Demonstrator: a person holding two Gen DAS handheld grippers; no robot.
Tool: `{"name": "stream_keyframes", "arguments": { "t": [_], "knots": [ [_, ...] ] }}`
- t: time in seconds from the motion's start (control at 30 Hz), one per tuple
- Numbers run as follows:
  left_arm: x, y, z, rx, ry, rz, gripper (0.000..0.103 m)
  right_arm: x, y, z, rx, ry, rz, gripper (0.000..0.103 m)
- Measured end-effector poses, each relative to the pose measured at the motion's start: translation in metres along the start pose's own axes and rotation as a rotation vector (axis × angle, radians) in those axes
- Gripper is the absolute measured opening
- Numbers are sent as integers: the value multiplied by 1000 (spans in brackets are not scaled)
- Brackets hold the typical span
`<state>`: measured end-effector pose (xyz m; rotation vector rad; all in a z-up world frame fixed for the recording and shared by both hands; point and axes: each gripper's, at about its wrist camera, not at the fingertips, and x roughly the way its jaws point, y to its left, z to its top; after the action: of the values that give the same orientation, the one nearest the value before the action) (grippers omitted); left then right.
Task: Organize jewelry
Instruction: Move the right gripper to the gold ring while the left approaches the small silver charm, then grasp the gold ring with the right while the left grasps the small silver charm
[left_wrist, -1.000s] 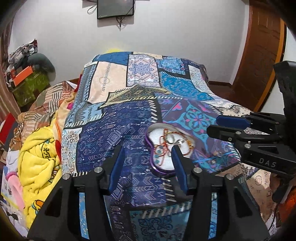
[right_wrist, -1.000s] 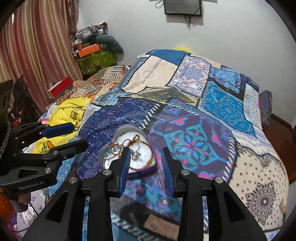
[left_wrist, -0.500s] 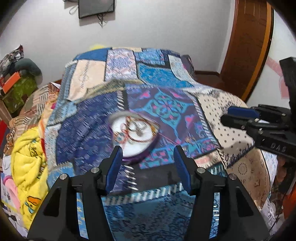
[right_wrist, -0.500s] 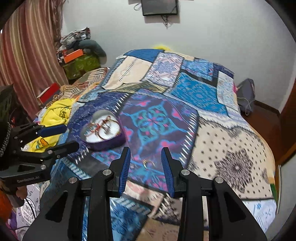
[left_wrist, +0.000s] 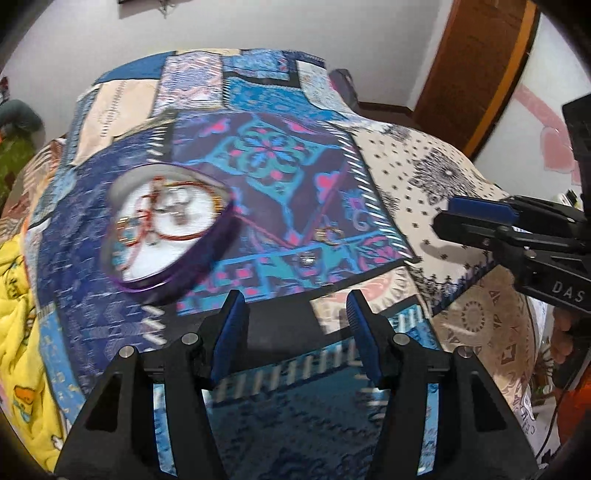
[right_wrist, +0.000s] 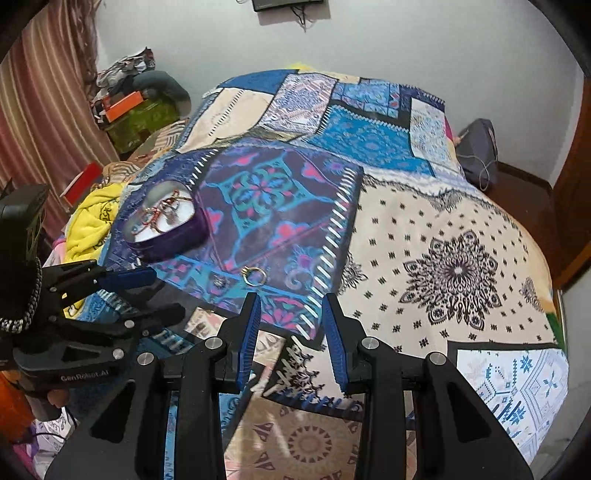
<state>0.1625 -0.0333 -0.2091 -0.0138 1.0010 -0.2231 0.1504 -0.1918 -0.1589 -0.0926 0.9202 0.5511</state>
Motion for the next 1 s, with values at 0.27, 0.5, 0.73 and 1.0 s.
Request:
{"name": "stream_keyframes", "arguments": {
  "t": [0.27, 0.5, 0.73, 1.0],
  "knots": [
    [26, -9, 11, 28, 27, 8, 46, 8, -7, -4, 14, 18, 15, 31],
    [40, -1, 26, -13, 19, 24, 22, 15, -8, -2, 15, 26, 32, 31],
    [45, -2, 28, -6, 10, 9, 8, 25, -8, -2, 15, 42, 52, 31],
    [23, 8, 25, -25, -35, 13, 8, 42, 8, 7, -29, 69, 81, 31]
  ]
}}
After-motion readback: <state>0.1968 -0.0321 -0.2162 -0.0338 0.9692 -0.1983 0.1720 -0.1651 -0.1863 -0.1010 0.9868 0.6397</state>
